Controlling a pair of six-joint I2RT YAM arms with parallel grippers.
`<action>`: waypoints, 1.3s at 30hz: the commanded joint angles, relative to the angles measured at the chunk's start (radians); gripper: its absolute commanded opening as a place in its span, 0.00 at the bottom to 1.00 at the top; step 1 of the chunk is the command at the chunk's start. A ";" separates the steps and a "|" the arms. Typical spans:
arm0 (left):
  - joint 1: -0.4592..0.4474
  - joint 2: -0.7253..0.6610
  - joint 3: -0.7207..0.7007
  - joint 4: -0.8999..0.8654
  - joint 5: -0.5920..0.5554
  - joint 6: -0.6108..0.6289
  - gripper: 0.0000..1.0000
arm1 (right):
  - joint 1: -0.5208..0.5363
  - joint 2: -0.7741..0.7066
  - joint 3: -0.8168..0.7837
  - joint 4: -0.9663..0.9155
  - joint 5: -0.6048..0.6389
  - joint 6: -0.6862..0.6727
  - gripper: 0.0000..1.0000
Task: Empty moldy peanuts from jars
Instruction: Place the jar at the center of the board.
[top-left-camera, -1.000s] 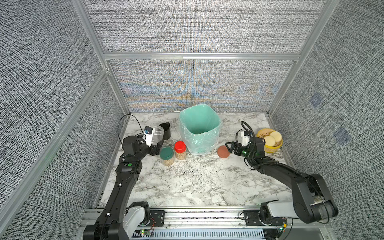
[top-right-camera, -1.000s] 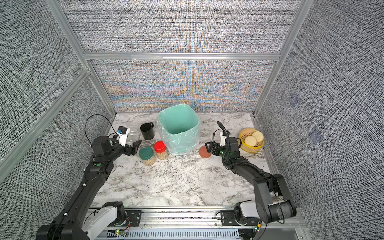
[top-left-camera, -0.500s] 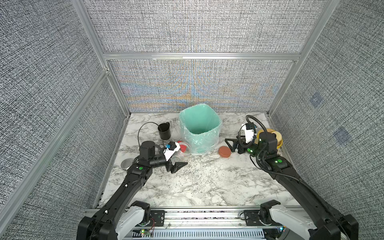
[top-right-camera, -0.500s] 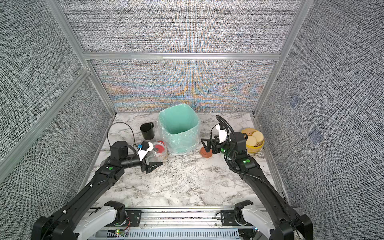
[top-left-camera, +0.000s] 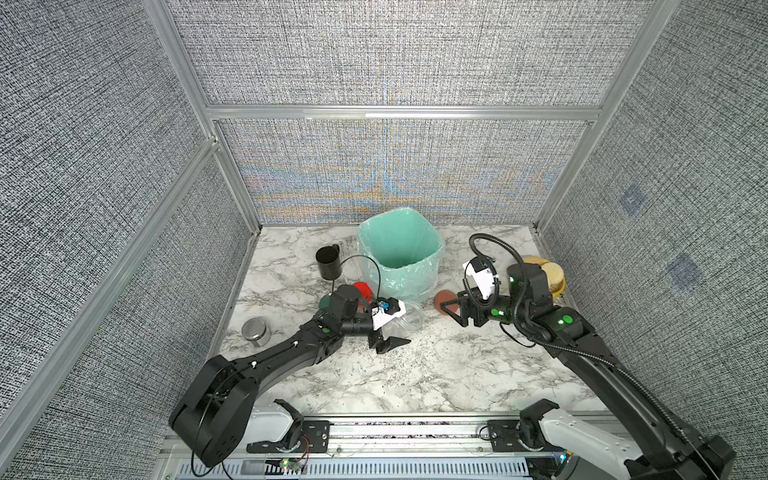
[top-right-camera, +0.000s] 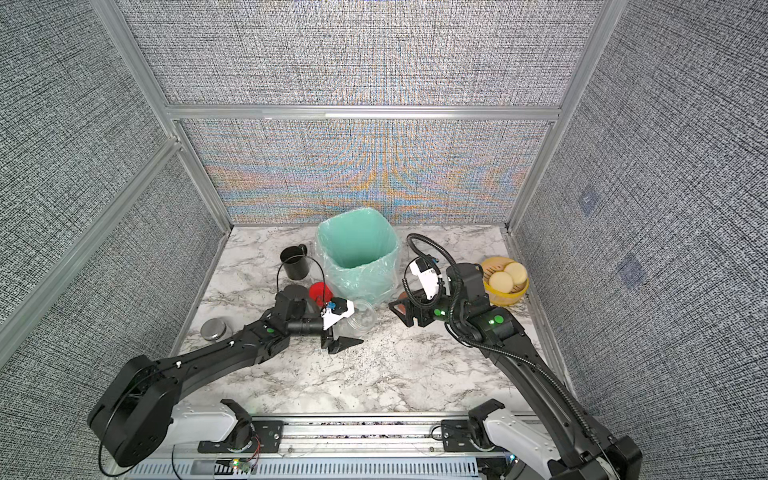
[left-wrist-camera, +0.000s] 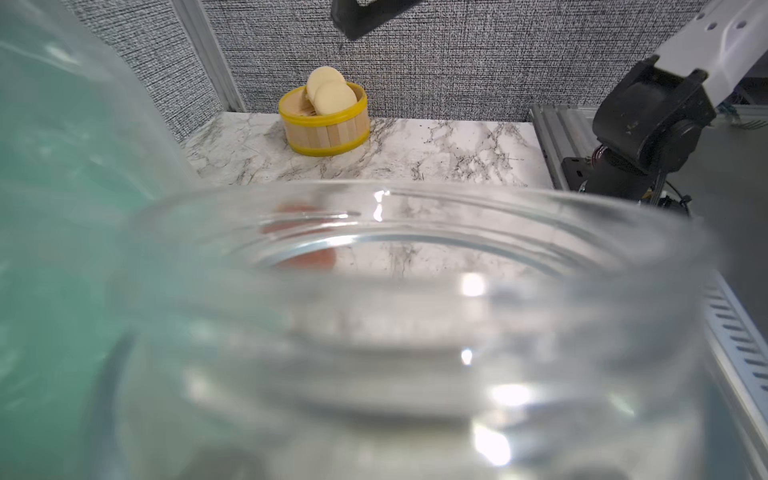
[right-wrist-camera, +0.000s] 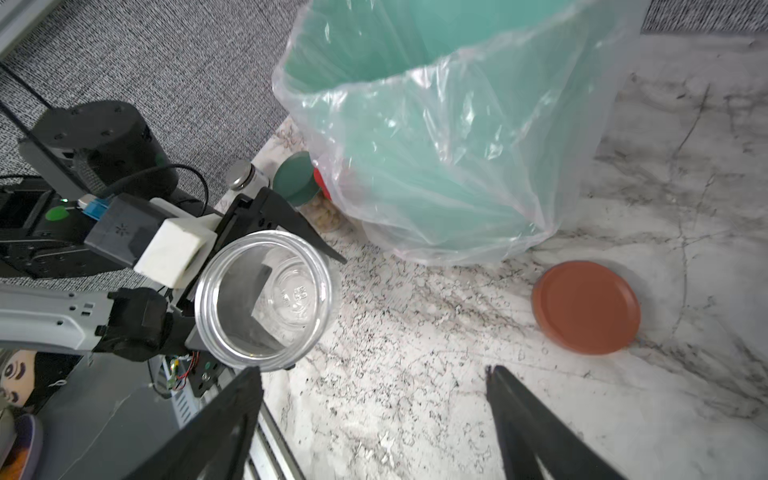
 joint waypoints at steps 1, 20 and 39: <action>-0.032 0.051 0.014 0.111 -0.029 0.029 0.00 | 0.033 0.017 -0.002 -0.043 -0.037 0.001 0.85; -0.070 0.165 0.033 0.225 0.015 -0.005 0.00 | 0.138 0.223 -0.036 0.017 0.037 0.096 0.56; -0.070 0.210 0.022 0.328 -0.042 -0.032 1.00 | 0.186 0.295 0.006 -0.004 0.000 0.084 0.00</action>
